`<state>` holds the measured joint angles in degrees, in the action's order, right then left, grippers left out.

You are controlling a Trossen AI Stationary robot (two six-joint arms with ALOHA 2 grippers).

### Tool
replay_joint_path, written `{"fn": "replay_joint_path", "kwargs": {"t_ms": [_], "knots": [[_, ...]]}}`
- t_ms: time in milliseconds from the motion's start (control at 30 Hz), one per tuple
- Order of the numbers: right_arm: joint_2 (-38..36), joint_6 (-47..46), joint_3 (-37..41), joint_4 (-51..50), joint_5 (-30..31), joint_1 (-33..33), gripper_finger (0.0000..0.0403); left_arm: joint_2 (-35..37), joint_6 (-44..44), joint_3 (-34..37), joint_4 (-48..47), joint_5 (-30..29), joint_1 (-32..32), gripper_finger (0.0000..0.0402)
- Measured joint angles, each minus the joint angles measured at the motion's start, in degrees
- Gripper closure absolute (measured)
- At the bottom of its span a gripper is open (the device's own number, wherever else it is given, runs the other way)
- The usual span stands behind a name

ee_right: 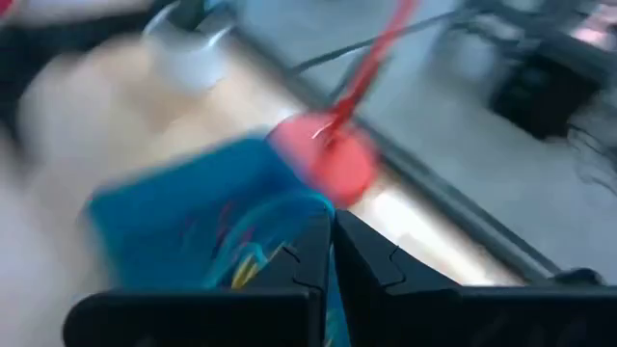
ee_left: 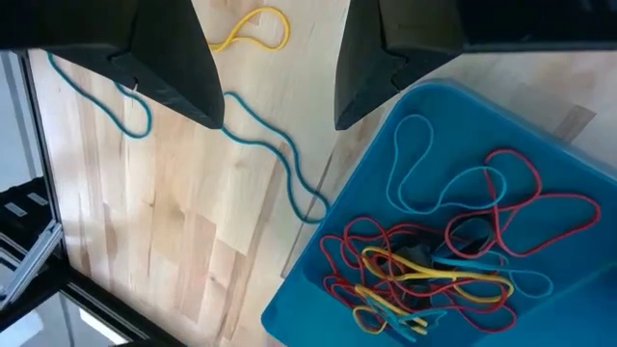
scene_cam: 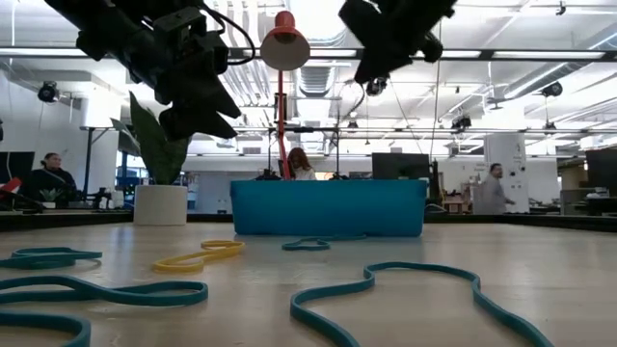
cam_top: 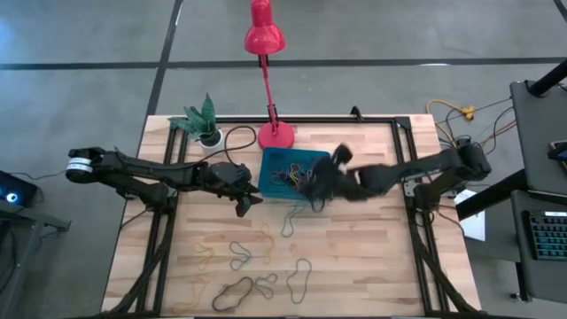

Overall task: Pick and place rubber bands into bin
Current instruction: Put the blue rubber band into the blue bin

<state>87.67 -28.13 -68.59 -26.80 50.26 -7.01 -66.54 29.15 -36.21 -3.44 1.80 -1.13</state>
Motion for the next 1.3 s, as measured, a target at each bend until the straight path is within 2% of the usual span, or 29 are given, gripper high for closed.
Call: {"fn": "replay_joint_path", "kwargs": {"t_ms": [67, 200, 267, 533, 733, 833, 933, 1033, 1200, 1300], "knots": [[-0.78, -0.24, -1.00, 2.73, -1.48, 3.28, 0.0395, 0.00, 0.00, 0.02, -0.14, 0.00, 0.00, 0.0219], [1.33, 2.91, -1.93, 3.51, -16.44, 7.23, 0.0395, 0.00, 0.00, 0.02, -0.05, -0.02, 0.01, 0.0219], [3.49, 3.78, -1.93, 2.56, -19.94, 7.24, 0.0395, 0.00, 0.00, 0.02, -0.09, -0.02, 0.00, 0.0219], [10.01, 4.52, -2.33, 2.23, -23.41, 5.13, 0.0394, 0.00, 0.08, 0.02, -0.11, -0.04, 0.02, 0.0219], [10.92, 1.50, -2.28, 1.04, -20.30, 8.38, 0.0393, 0.00, 0.11, 0.02, -0.11, -0.28, 0.02, 0.0219], [10.68, 1.50, -2.29, 0.26, -24.38, 10.50, 0.0382, 0.00, 0.04, 0.02, -0.11, -0.81, 0.02, 0.0219], [10.68, 3.26, -2.32, -0.05, -30.91, 12.12, 0.0352, 0.00, 0.04, 0.02, -0.11, -0.81, 0.00, 0.0219], [10.63, 11.87, -2.35, -0.79, -35.22, 11.91, 0.0310, 0.00, 0.04, 0.02, -0.11, -0.81, 0.01, 0.0219], [10.66, 37.67, -2.37, -3.01, -45.76, 6.62, 0.0248, 0.00, 0.04, 0.04, -0.11, -0.81, 0.01, 0.0219], [11.65, 47.17, -2.37, -2.06, -48.25, 3.02, 0.0224, 0.00, 0.04, 0.04, -0.11, -0.81, 0.02, 0.0219]]}}
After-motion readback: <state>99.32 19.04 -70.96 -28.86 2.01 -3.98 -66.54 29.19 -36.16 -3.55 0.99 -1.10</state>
